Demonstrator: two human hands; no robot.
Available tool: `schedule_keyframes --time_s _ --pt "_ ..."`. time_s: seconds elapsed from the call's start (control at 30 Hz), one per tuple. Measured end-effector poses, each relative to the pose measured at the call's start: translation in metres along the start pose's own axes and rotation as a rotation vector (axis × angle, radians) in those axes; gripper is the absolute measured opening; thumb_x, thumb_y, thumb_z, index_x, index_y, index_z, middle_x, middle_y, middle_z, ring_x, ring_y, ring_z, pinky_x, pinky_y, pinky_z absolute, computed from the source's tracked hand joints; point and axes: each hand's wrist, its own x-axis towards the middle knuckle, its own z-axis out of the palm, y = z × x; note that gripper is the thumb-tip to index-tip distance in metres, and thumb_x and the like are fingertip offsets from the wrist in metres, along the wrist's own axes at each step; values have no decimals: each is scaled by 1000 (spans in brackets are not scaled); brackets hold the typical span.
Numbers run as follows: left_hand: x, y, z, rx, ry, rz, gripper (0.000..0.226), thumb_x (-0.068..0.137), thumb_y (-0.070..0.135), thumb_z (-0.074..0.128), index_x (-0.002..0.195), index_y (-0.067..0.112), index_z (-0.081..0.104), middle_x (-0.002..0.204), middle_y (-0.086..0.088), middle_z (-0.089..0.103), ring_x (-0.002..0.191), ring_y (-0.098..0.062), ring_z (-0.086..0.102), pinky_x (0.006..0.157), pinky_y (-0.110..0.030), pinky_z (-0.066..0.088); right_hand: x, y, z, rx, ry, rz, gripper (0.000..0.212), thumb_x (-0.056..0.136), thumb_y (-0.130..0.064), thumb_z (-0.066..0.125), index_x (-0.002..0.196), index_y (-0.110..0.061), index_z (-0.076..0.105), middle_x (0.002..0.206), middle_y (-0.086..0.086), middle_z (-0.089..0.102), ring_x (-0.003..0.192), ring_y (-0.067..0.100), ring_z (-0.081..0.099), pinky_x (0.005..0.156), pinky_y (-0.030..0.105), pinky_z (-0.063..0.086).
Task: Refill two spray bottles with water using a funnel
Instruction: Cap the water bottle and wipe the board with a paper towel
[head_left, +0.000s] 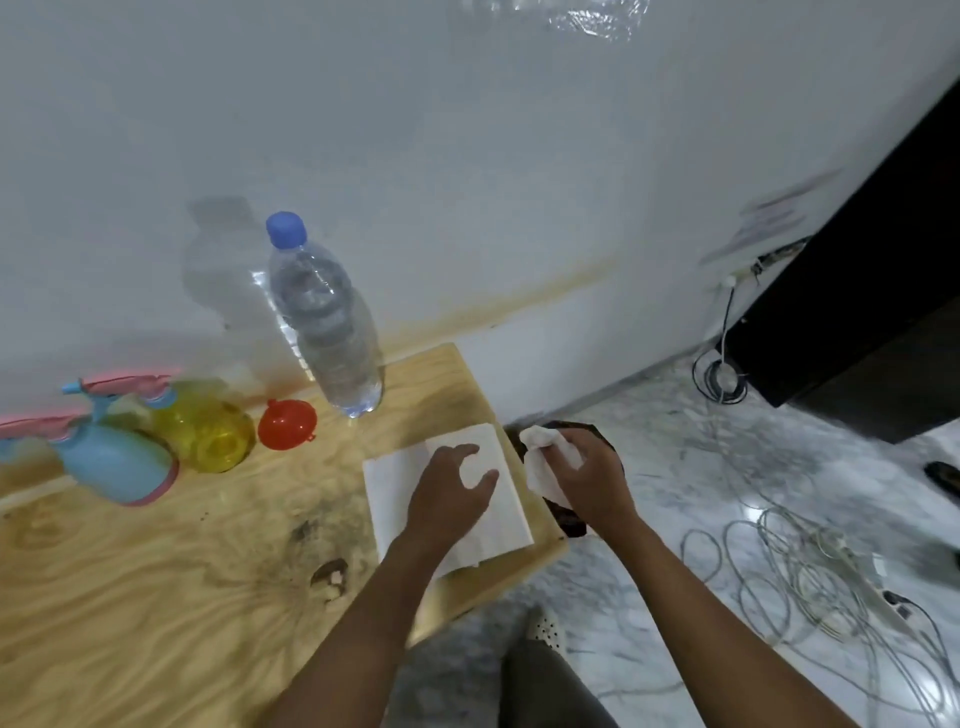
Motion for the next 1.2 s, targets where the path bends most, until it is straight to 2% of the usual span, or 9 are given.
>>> schedule_keyframes --time_s 0.1,0.27,0.37,0.53,0.73,0.8,0.9,1.0,1.2 --pt "27 7 39 198 -66 -15 65 93 43 62 151 23 37 160 -3 29 146 -23 28 115 -36 29 24 38 -14 37 -47 64 13 99 -35 57 96 -37 69 96 -27 68 96 -12 60 79 5 42" --pt "66 3 76 587 -155 -141 76 95 55 51 157 28 17 167 -7 -3 153 -31 3 121 -46 18 65 96 -21 55 -67 159 19 96 -30 62 111 -19 67 100 -16 65 91 -4 58 72 7 40" --pt "79 3 85 635 -88 -166 73 91 58 54 153 31 26 165 -5 3 148 -30 13 114 -47 29 93 126 -20 31 -94 190 20 96 -21 62 116 -16 64 97 -11 60 87 2 55 69 10 38" --pt "93 8 83 660 -45 -178 72 83 57 67 145 33 38 156 3 16 137 -26 27 96 -43 47 137 163 -7 -23 -146 220 25 97 -16 56 121 -16 60 117 4 64 103 20 58 81 30 44" --pt "100 14 84 601 -39 -221 73 76 50 76 138 32 42 149 6 22 131 -25 30 91 -42 48 179 198 4 -108 -177 287 33 100 -10 49 131 -16 57 131 10 57 109 22 55 81 25 39" --pt "102 15 85 590 -43 -246 76 75 51 77 139 32 41 150 5 22 134 -25 28 94 -43 48 189 209 5 -130 -205 312 38 100 -11 50 137 -15 54 139 11 52 122 27 54 89 28 41" --pt "102 15 88 600 -42 -255 78 74 52 78 139 33 40 151 4 21 134 -26 28 96 -44 48 199 228 7 -187 -259 349 52 101 -21 53 151 -21 38 160 9 30 144 28 34 110 39 36" --pt "101 15 88 587 -33 -252 78 74 51 79 139 32 41 151 3 20 134 -26 27 95 -45 49 203 237 6 -253 -306 352 58 101 -29 53 155 -25 31 166 6 17 150 27 24 114 44 32" --pt "100 17 86 553 -30 -268 76 73 48 81 137 31 44 150 4 21 136 -26 25 95 -45 48 195 244 9 -191 -332 383 52 102 -28 49 153 -26 36 164 0 23 147 22 30 111 39 35"
